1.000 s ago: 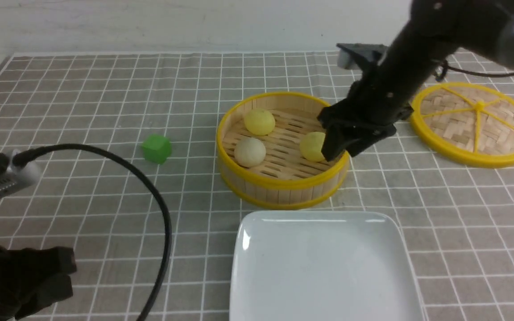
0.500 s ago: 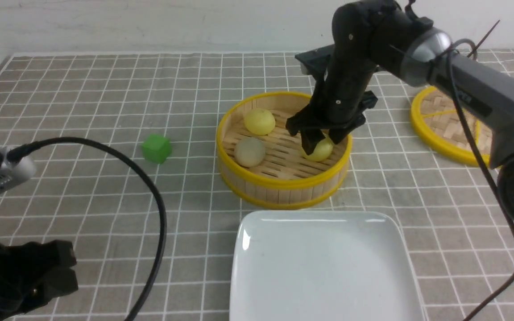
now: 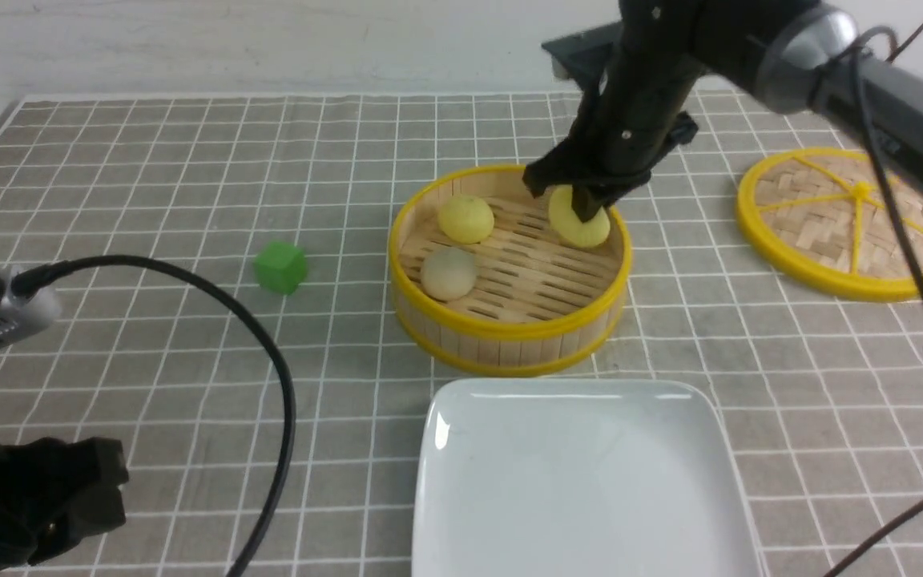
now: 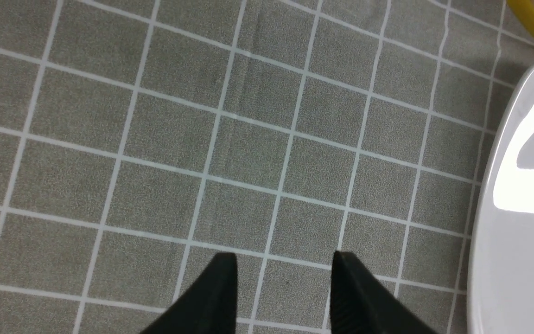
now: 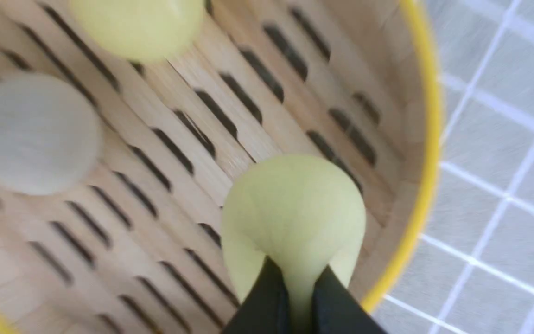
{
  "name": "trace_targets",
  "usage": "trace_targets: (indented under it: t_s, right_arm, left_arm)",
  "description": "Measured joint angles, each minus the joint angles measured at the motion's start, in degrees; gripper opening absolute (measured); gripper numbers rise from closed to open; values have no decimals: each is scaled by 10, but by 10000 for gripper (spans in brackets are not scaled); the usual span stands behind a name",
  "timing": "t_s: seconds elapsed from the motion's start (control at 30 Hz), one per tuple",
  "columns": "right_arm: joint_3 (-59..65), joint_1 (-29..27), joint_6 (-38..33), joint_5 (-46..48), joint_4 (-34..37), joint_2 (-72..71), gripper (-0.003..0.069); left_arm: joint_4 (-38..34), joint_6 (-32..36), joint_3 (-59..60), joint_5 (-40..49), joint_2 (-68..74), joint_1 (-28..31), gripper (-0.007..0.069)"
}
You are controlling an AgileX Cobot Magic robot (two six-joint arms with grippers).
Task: Put the steamed buns into the plate on the grey tablecloth.
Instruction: 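Move the steamed bun from the bamboo steamer onto the white plate with the right gripper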
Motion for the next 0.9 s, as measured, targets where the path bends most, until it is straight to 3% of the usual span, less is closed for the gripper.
trace_targets:
  t_s: [0.2, 0.47, 0.6, 0.67, 0.77, 0.9]
  right_arm:
    - [68, 0, 0, -1, 32, -132, 13]
    - [429, 0, 8, -8, 112, -349, 15]
    - [612, 0, 4, -127, 161, -391, 27]
    - [643, 0, 0, -155, 171, -391, 34]
    - [713, 0, -23, -229, 193, -376, 84]
    - [737, 0, -29, -277, 196, -346, 217]
  left_arm:
    - [0, 0, 0, 2, 0, 0, 306]
    - [0, 0, 0, 6, 0, 0, 306]
    - [0, 0, 0, 8, 0, 0, 306]
    - [0, 0, 0, 8, 0, 0, 306]
    - [0, -1, 0, 8, 0, 0, 306]
    - [0, -1, 0, 8, 0, 0, 306]
